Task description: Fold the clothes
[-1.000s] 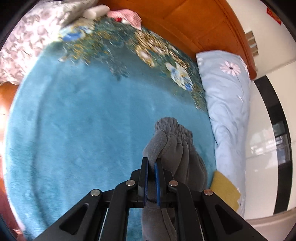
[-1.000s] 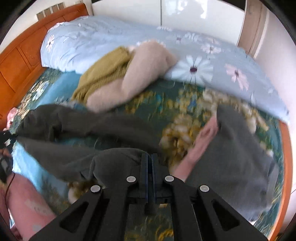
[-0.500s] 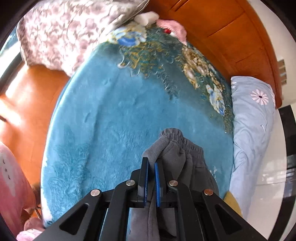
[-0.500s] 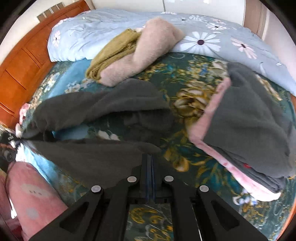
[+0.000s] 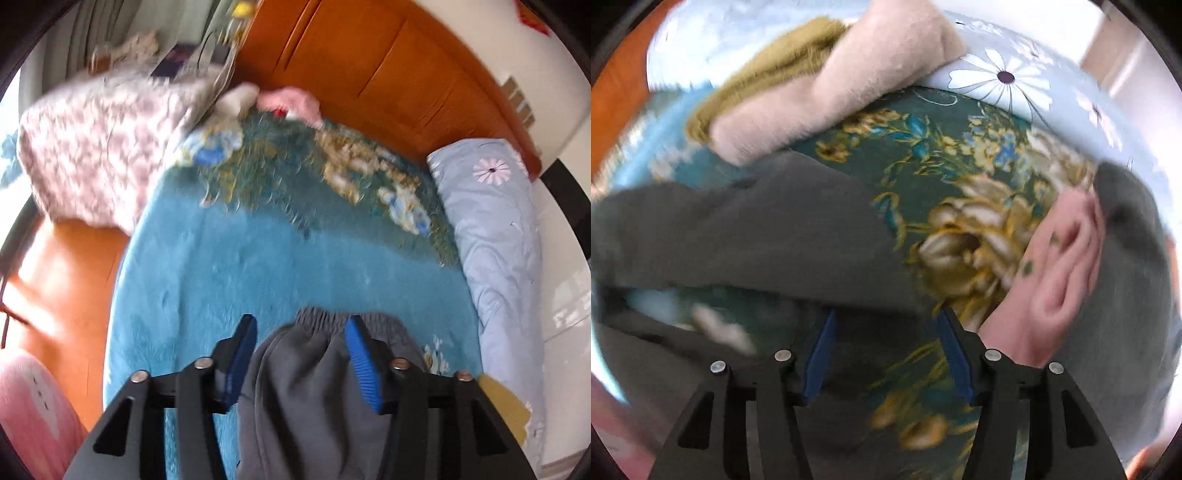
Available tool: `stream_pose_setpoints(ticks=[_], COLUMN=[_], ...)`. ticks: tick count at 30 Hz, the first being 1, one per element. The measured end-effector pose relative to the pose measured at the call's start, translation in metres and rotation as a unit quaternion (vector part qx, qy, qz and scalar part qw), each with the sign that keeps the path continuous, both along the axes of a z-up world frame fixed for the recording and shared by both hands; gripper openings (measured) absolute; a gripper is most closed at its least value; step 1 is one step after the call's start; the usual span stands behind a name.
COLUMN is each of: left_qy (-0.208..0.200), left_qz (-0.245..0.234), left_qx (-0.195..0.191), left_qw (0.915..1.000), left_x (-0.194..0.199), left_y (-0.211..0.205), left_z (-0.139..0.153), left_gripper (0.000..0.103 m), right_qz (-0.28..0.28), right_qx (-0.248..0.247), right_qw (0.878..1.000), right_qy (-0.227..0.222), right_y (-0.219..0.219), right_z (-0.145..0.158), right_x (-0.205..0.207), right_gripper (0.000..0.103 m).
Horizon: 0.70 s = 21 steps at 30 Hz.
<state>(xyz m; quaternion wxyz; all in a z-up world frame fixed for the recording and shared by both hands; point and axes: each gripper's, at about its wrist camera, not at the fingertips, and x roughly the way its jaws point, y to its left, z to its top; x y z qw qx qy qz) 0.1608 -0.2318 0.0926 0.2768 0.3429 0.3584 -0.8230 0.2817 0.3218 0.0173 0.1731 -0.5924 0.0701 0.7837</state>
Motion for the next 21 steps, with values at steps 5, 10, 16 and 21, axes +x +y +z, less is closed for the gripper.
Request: stream_pose_setpoints(ticks=[5, 10, 16, 21], left_qy=[0.01, -0.009, -0.012, -0.022], left_qz=[-0.132, -0.187, -0.164, -0.129], left_qx=[0.081, 0.096, 0.139, 0.198], left_qw=[0.9879, 0.9776, 0.9766, 0.9714], left_x=[-0.03, -0.048, -0.047, -0.043], left_y=[0.023, 0.044, 0.034, 0.017], left_z=[-0.014, -0.022, -0.037, -0.053], left_gripper=[0.06, 0.06, 0.06, 0.06], right_qz=[-0.05, -0.078, 0.055, 0.041], right_qx=[-0.044, -0.025, 0.191, 0.152], right_qw=[0.998, 0.994, 0.959, 0.986], right_qy=[-0.005, 0.069, 0.2, 0.055], right_y=[0.026, 0.034, -0.022, -0.024], right_z=[-0.014, 0.042, 0.168, 0.073], right_x=[-0.007, -0.009, 0.01, 0.021], right_gripper=[0.032, 0.004, 0.005, 0.005])
